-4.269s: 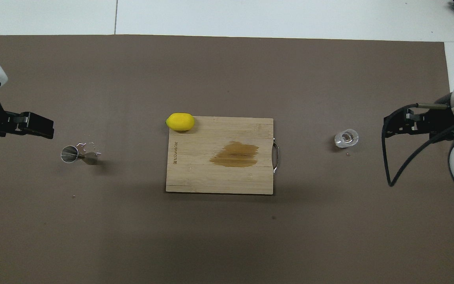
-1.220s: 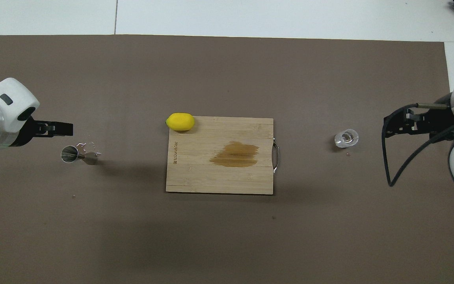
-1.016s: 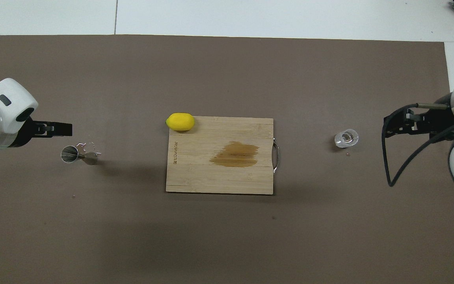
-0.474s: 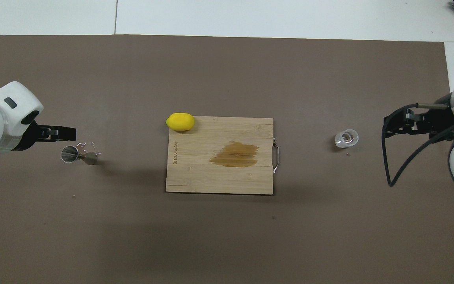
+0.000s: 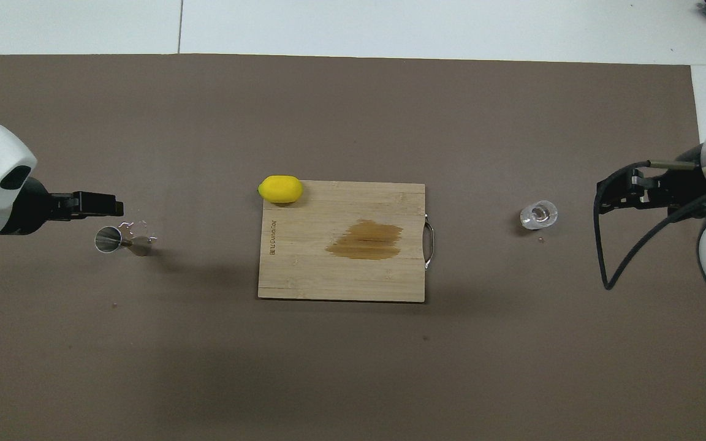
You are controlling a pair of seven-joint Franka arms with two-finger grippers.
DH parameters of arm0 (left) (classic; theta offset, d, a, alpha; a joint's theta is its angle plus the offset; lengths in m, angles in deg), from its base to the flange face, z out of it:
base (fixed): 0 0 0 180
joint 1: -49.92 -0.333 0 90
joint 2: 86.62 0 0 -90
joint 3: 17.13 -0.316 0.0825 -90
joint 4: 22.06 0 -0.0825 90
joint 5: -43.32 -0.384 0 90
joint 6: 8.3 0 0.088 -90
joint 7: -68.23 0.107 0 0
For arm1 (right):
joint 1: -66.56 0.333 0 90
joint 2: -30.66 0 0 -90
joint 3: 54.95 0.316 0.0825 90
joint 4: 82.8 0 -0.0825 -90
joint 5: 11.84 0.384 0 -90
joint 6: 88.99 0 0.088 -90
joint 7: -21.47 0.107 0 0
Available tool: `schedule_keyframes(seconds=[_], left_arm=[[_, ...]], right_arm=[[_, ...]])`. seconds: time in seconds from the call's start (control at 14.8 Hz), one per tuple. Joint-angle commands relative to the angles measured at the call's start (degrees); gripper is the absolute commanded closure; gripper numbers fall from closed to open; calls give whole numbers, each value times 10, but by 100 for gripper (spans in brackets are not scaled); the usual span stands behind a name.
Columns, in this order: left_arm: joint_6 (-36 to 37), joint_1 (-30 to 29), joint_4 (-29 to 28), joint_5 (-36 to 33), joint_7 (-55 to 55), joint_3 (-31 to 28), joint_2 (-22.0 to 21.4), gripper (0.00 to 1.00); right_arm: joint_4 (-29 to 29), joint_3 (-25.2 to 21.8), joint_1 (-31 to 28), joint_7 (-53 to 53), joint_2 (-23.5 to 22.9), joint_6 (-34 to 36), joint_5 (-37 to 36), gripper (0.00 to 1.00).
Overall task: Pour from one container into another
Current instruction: 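Move the left gripper toward the small metal cup and open it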
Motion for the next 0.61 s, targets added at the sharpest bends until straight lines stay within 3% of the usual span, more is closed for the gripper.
schedule_keyframes(seconds=[0.0,0.34,0.54], left_arm=[[5,-31,23,45,127,0,32,0],[9,-64,79,86,298,0,100,0],[32,-96,79,102,451,0,113,0]], right_arm=[[-6,4,-6,-8,7,-5,-1,0],[-6,4,-6,-8,7,-5,-1,0],[-6,4,-6,-8,7,-5,-1,0]])
